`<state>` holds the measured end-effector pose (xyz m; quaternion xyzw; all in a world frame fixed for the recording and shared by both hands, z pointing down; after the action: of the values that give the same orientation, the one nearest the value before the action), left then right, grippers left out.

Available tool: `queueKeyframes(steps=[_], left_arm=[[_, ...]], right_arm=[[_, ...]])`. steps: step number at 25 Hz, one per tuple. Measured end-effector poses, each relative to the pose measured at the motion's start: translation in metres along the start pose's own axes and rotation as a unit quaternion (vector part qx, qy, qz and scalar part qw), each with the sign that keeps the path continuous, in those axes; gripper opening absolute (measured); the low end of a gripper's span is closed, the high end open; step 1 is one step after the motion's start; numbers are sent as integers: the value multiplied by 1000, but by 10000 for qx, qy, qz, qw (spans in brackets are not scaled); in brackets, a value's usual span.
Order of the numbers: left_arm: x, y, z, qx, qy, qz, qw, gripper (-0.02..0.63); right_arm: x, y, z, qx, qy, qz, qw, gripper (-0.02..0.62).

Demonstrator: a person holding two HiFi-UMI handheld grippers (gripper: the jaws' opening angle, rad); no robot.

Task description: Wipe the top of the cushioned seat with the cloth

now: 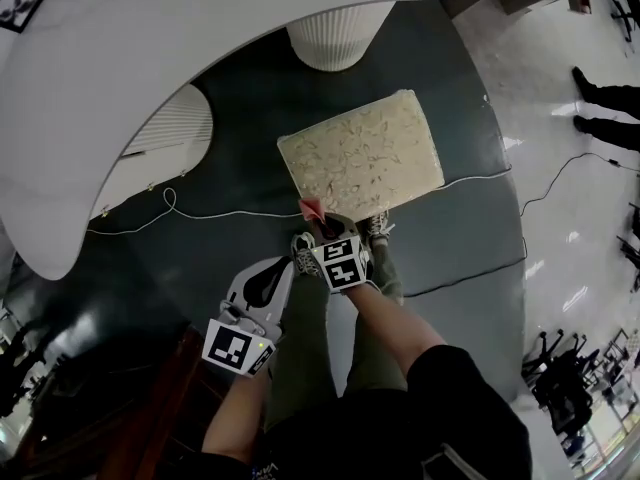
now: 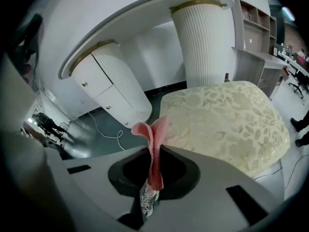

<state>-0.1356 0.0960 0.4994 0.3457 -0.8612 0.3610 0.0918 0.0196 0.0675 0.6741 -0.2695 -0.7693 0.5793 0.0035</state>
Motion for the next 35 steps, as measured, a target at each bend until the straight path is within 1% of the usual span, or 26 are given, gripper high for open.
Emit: queueKeyframes(steps=[4, 8, 11, 15, 18, 24, 26, 31, 35], left_arm=[[4, 9, -8, 70, 7, -11, 10000, 18], [9, 9, -10, 110, -26, -45, 9999, 18], [12, 6, -7, 104, -64, -62, 9999, 18], [8, -3, 3, 66, -107, -93, 9999, 18], [1, -16, 10, 38, -90, -126, 9999, 18], [-23, -57, 22, 52, -61, -324, 9994, 18], [-33, -72, 26, 71, -55, -393, 9992, 18], [-54, -107, 39, 223, -14, -512, 9984, 18], [-66, -130, 50, 170, -25, -513, 9985, 18]], right_arm=[[15, -20, -4, 239, 82, -47, 9997, 28], [9, -31, -6, 349, 147, -146, 9992, 28], [6, -26, -7, 367, 330, -128, 9987, 28], [-11, -9, -8, 296, 138, -228, 9992, 28], [-40, 6, -11, 255, -43, -411, 9988, 28], [-122, 39, -17, 265, -264, -912, 9951, 28], [-152, 51, -19, 260, -390, -1087, 9930, 28], [-223, 78, -19, 224, -519, -1539, 9865, 28], [-270, 96, -19, 254, -647, -1890, 9795, 28]])
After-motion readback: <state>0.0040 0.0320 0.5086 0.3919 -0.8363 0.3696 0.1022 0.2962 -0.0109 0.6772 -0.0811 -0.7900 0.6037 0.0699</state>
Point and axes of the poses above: the fingertips, and each gripper's own axes: y backward along the fingers, x to its left, z out of its top, the point moved 10 cm from there along y, backward along the fingers, and after that the axes turned 9 degrees about x, right-handed, at the moved point
